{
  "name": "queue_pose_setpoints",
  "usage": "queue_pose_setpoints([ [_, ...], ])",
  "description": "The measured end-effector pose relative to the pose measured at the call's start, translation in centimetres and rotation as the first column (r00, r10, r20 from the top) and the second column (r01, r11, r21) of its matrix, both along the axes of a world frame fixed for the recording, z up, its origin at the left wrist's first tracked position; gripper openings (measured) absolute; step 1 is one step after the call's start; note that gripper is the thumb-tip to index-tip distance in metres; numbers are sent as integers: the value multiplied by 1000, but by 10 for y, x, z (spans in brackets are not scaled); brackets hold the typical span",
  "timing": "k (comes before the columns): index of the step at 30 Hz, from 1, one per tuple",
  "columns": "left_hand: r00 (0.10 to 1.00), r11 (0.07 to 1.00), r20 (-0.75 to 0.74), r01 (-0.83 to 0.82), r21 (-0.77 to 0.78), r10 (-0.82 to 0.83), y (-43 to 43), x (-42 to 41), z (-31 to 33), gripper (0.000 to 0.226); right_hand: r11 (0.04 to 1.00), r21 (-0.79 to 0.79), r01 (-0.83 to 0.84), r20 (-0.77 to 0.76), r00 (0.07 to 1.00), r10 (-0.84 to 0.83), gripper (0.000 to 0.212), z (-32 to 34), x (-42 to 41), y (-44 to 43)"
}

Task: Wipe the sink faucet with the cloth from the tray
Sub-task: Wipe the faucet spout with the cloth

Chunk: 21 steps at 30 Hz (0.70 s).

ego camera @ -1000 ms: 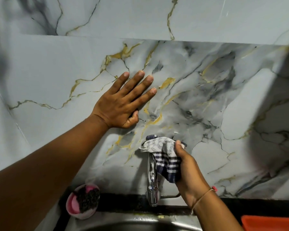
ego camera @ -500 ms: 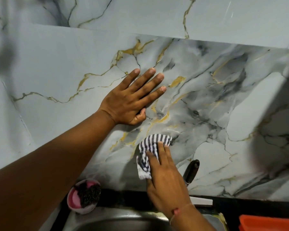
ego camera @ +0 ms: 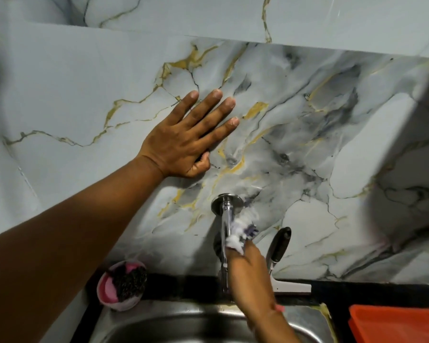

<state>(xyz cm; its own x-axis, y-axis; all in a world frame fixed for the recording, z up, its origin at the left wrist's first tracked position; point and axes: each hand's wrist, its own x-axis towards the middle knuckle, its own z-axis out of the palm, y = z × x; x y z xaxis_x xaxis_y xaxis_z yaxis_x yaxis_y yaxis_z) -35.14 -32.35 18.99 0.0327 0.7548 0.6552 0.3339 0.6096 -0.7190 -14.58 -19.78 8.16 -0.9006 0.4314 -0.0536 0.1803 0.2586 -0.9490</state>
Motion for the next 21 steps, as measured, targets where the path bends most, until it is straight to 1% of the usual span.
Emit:
queue_pose_setpoints([
  [1, 1000, 1000, -6, -2, 1, 2, 0, 0, 1, 73, 961, -274, 30, 16, 1000, -27, 19, -2, 5, 10],
  [2, 1000, 1000, -13, -3, 4, 3, 1, -1, 2, 73, 868, -497, 6, 43, 999, 17, 24, -3, 4, 21],
  [3, 1000, 1000, -13, -1, 10, 1, 1, -1, 2, 74, 744, -667, -27, 48, 996, 79, 30, -5, -2, 31],
  [4, 1000, 1000, -5, 3, 7, -3, 1, -1, 1, 73, 609, -791, -52, 33, 991, 127, 37, -5, -12, 40],
  [5, 1000, 1000, 1, 1, 0, -1, 1, -1, 0, 73, 476, -877, -55, 24, 987, 159, 42, -4, -23, 47],
  [6, 1000, 1000, 3, -5, -4, 6, 0, -1, -1, 73, 367, -929, -45, 29, 981, 193, 45, -1, -34, 53],
  [7, 1000, 1000, 3, -9, -7, 9, 1, 0, -1, 73, 279, -960, -35, 30, 973, 227, 49, 1, -45, 56],
  [8, 1000, 1000, 4, -10, -9, 10, 0, -1, 0, 73, 235, -971, -43, 17, 968, 249, 53, 4, -52, 55],
  [10, 1000, 1000, 0, -3, -4, 3, 1, -1, 2, 72, 243, -967, -82, -16, 965, 262, 56, 4, -53, 51],
  [12, 1000, 1000, -17, -3, 1, 4, 1, 0, 2, 72, 179, -958, -226, -166, 940, 298, 55, -16, -34, 47],
  [13, 1000, 1000, -19, -4, 4, 4, 2, 0, 1, 72, 172, -928, -330, -266, 912, 313, 54, -27, -19, 47],
  [14, 1000, 1000, -15, -6, 5, 6, 2, 1, 0, 71, 240, -906, -349, -272, 914, 302, 55, -31, -4, 49],
  [15, 1000, 1000, -8, -7, 5, 7, 2, 2, -2, 71, 277, -900, -337, -248, 918, 310, 56, -36, 5, 56],
  [17, 1000, 1000, -4, -12, -6, 12, 2, 3, 0, 71, 366, -877, -311, -202, 930, 306, 45, -37, -7, 62],
  [18, 1000, 1000, -11, -15, -10, 15, 2, 3, 2, 71, 371, -875, -310, -208, 934, 290, 42, -35, -21, 63],
  [19, 1000, 1000, -17, -14, -10, 14, 1, 2, 4, 71, 379, -865, -329, -229, 931, 286, 43, -28, -30, 61],
  [21, 1000, 1000, -21, -22, -3, 22, -1, 2, 3, 72, 442, -854, -275, -164, 948, 273, 47, -23, -37, 55],
])
